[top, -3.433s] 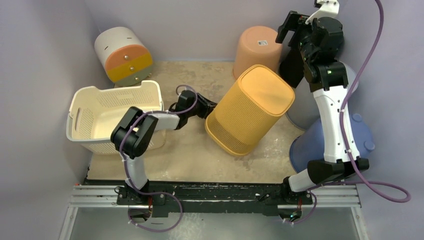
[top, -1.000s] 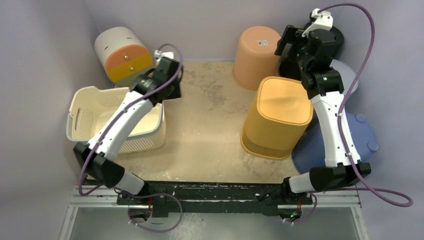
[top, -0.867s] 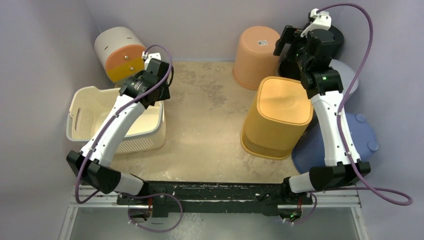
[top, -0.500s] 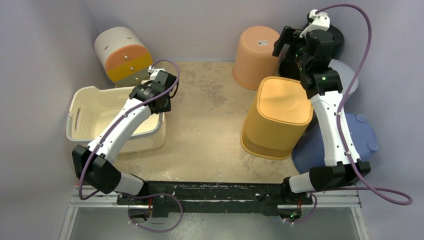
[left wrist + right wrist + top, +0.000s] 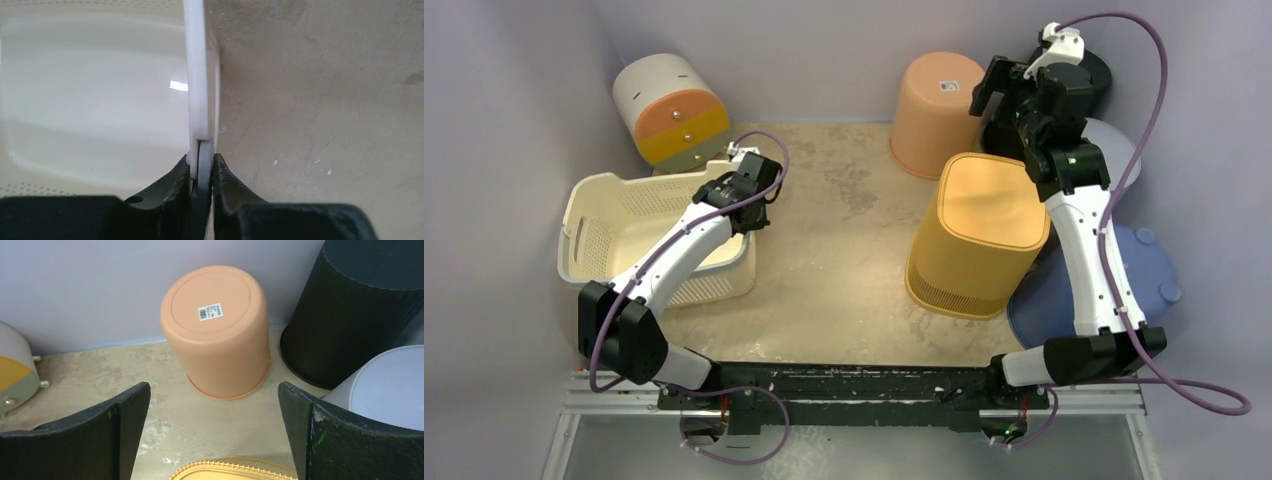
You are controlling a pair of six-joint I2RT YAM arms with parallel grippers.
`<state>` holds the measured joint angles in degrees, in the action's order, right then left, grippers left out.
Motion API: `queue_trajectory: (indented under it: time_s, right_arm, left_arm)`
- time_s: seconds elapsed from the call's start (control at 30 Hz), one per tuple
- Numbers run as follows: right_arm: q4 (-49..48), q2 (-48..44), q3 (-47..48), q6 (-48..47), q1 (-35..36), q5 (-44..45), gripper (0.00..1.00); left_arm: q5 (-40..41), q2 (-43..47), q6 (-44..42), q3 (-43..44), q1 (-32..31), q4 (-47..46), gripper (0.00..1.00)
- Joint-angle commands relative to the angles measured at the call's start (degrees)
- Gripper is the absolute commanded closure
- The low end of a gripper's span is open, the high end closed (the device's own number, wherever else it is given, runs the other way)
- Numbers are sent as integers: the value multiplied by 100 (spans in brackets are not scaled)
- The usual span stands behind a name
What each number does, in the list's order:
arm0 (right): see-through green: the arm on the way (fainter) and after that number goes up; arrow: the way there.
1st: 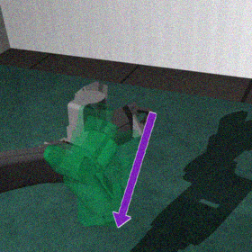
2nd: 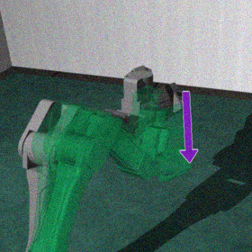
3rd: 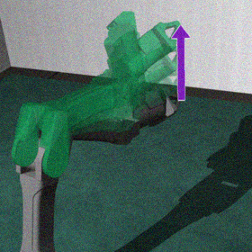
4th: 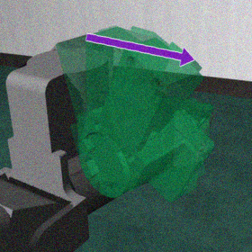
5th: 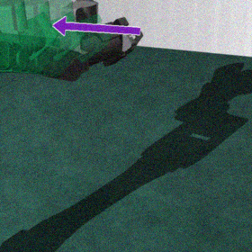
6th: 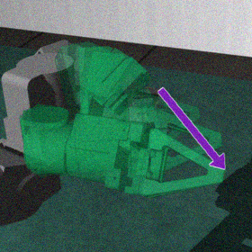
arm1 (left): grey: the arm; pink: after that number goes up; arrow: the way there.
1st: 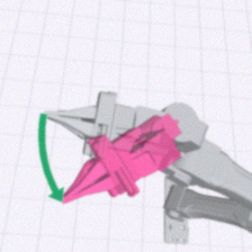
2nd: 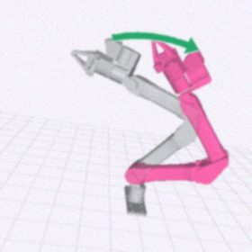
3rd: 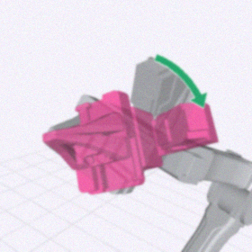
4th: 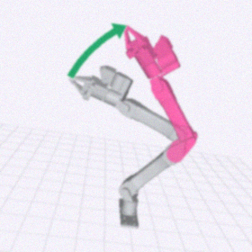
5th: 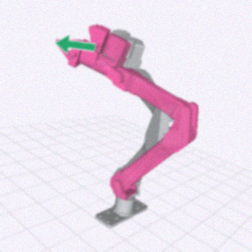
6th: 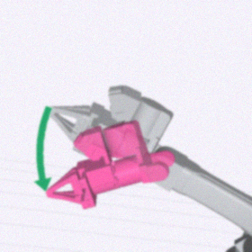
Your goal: Turn the large container upside down
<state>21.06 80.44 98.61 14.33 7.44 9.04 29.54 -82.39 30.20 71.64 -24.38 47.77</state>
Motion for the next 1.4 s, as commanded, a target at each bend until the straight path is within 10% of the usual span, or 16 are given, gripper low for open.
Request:
queue_trajectory:
  time_s: [0.0,0.23,0.57,1.37]
  right_arm:
    - [-195,-248,3,-52,-24,1,0]
    - [-196,-278,-43,-36,-24,70,0]
    - [-179,-292,-7,-330,-23,538,0]
    - [-74,-389,191,-597,-24,1047,0]
  left_arm:
    - [4,19,-98,33,47,-411,94]
    - [-477,74,-132,495,47,-252,100]
    - [-2228,-289,1243,3520,-155,-961,100]
    - [-3323,-283,6751,451,-142,-10532,100]
